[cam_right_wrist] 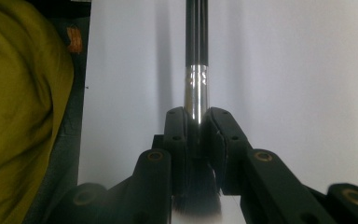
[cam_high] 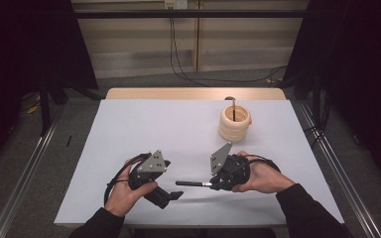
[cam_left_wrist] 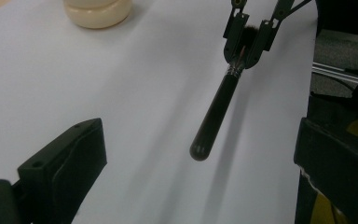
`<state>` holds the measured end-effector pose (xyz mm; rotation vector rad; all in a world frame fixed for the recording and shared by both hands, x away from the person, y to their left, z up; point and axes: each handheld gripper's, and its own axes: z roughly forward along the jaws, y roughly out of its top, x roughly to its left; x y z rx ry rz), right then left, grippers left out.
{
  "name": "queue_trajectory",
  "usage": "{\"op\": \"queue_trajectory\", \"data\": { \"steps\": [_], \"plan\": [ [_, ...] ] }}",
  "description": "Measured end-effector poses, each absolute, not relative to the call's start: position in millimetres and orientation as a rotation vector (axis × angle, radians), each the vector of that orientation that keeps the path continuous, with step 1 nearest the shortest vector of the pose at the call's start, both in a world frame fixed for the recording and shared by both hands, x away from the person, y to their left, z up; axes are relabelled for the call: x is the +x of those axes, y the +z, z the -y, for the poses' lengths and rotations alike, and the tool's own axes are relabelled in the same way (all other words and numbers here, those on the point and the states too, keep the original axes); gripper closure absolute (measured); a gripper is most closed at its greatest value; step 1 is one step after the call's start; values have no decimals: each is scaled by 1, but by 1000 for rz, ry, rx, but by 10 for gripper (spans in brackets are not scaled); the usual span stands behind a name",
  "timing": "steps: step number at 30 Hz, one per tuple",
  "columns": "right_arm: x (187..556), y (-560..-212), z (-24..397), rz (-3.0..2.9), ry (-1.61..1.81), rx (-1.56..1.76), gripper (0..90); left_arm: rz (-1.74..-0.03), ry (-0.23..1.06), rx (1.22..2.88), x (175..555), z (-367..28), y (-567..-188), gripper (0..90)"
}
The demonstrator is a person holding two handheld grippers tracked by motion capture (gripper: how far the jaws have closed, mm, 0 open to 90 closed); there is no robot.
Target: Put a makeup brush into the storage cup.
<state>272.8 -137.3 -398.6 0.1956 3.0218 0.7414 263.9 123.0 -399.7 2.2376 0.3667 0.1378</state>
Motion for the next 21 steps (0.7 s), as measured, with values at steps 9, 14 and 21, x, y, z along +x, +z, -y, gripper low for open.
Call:
{"op": "queue_trajectory", "data": {
  "steps": [9, 14, 21],
  "plan": [
    [273, -399, 134, -3027, 726, 162, 780, -348, 136, 2283, 266, -114, -402, 23],
    [273, -398, 132, -3027, 725, 164, 779, -321, 116, 2313, 266, -108, -405, 27],
    [272, -400, 129, -3037, 711, 156, 780, -312, 125, 2373, 268, -102, -408, 37]
  ]
}}
